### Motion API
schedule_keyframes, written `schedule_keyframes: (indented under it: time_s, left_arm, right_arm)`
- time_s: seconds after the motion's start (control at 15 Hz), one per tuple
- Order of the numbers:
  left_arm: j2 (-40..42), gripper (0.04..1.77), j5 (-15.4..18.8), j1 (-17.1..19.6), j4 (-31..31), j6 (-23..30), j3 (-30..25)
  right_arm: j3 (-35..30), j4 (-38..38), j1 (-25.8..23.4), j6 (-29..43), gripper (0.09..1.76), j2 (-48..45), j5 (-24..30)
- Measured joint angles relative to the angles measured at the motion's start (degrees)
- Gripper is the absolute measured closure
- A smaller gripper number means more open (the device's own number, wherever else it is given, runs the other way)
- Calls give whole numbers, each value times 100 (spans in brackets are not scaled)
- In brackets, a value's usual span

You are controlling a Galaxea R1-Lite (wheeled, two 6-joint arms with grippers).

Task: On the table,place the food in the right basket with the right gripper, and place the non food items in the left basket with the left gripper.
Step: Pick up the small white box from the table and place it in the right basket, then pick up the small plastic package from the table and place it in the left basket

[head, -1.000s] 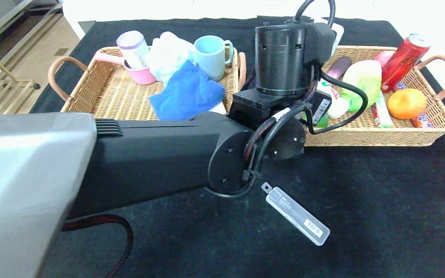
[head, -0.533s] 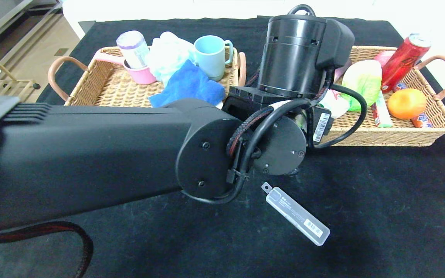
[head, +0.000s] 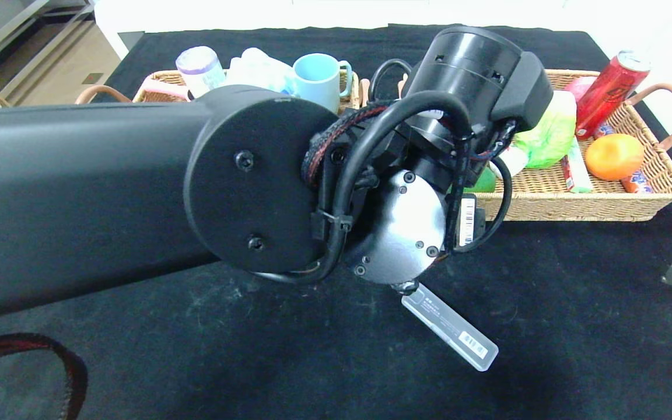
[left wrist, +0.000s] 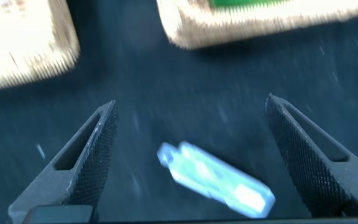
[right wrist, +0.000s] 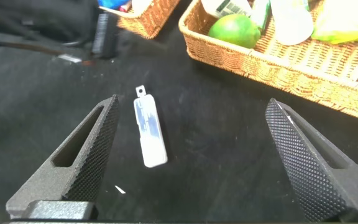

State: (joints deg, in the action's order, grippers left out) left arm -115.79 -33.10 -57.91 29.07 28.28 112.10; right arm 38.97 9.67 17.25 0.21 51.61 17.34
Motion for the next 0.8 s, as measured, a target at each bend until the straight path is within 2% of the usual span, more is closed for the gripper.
schedule_keyframes:
  time_s: [0.13,0.33,0.67,0.8]
  left_arm:
    - [0,11,229,-4,322,407,60]
    - [32,11,363,-11,797,809,74]
    - [295,10,542,-20,1337,1181,7]
    - [496,10,588,-13,1502,1312,-185]
  right_arm:
    - [-15,-2,-2,0,14,26,2]
    - [-22,-5,-2,-2,14,73,2]
    - [-83,-7,16,-7,14,196,11]
    - [-140,0,48,-10,14,271,9]
